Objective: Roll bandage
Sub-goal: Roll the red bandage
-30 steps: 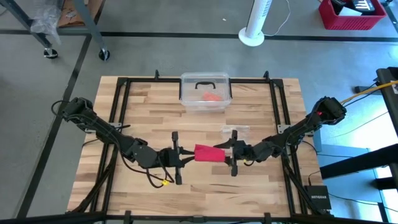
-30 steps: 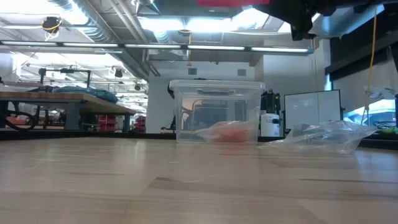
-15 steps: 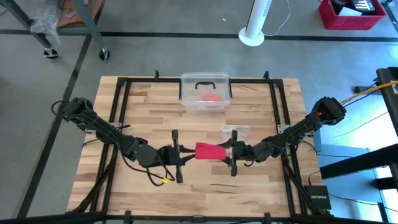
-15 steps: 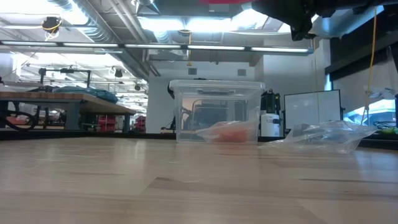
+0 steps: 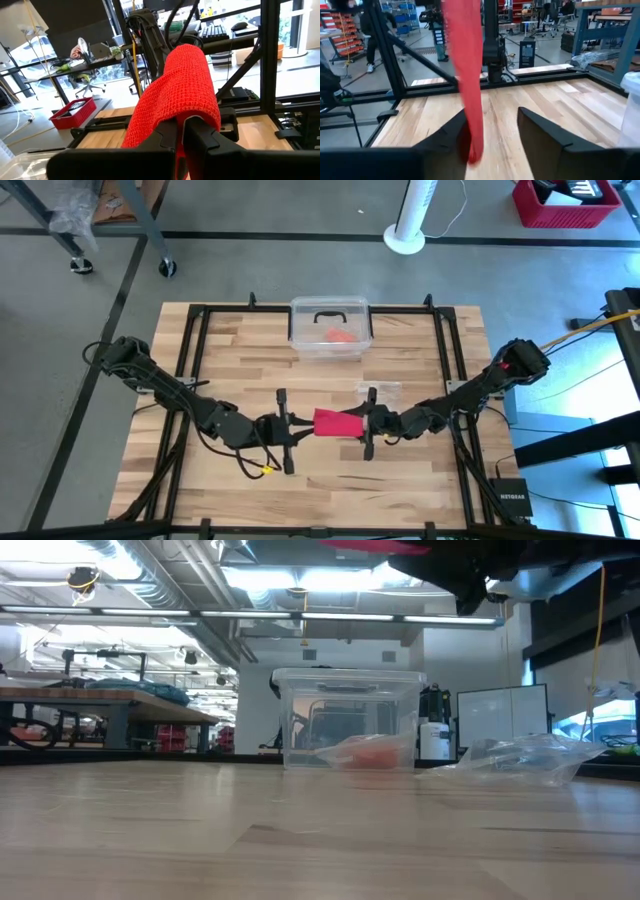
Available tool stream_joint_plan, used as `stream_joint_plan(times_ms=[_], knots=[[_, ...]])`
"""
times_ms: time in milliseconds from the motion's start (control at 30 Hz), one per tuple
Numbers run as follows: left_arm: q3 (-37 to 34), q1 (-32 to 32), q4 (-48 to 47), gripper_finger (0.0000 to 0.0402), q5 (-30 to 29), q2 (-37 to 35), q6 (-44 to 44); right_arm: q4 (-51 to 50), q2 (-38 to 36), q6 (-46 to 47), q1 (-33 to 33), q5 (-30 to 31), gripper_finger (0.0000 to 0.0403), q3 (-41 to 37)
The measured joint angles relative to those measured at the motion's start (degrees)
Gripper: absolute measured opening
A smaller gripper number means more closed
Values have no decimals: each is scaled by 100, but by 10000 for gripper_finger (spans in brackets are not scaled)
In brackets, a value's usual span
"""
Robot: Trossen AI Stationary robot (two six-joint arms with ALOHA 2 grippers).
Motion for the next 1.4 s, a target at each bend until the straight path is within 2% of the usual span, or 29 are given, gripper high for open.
stream_joint_plan(times_ms=[333, 467, 567, 733, 833, 1100, 1400], knots=[[0, 0, 4, 4, 92, 0, -46, -443, -2, -35, -65, 47, 10, 29], [0, -35, 104, 4, -49, -14, 71, -486, -2, -152, -57, 26, 17, 29], [0, -136, 345, 4, -373, -89, 345, -516, -2, -152, -57, -309, 7, 29], [0, -216, 545, 4, -470, -125, 711, -568, -2, -10, -15, -686, 9, 29], [0, -212, 528, 4, -856, -125, 864, -604, -2, 117, 165, -709, 4, 29], [0, -169, 151, 4, -1148, -125, 954, -699, -4, -162, 892, 53, 4, 304], [0, -17, -226, 4, -1361, -19, 903, -1954, -4, -580, 1506, 854, 3, 1206]])
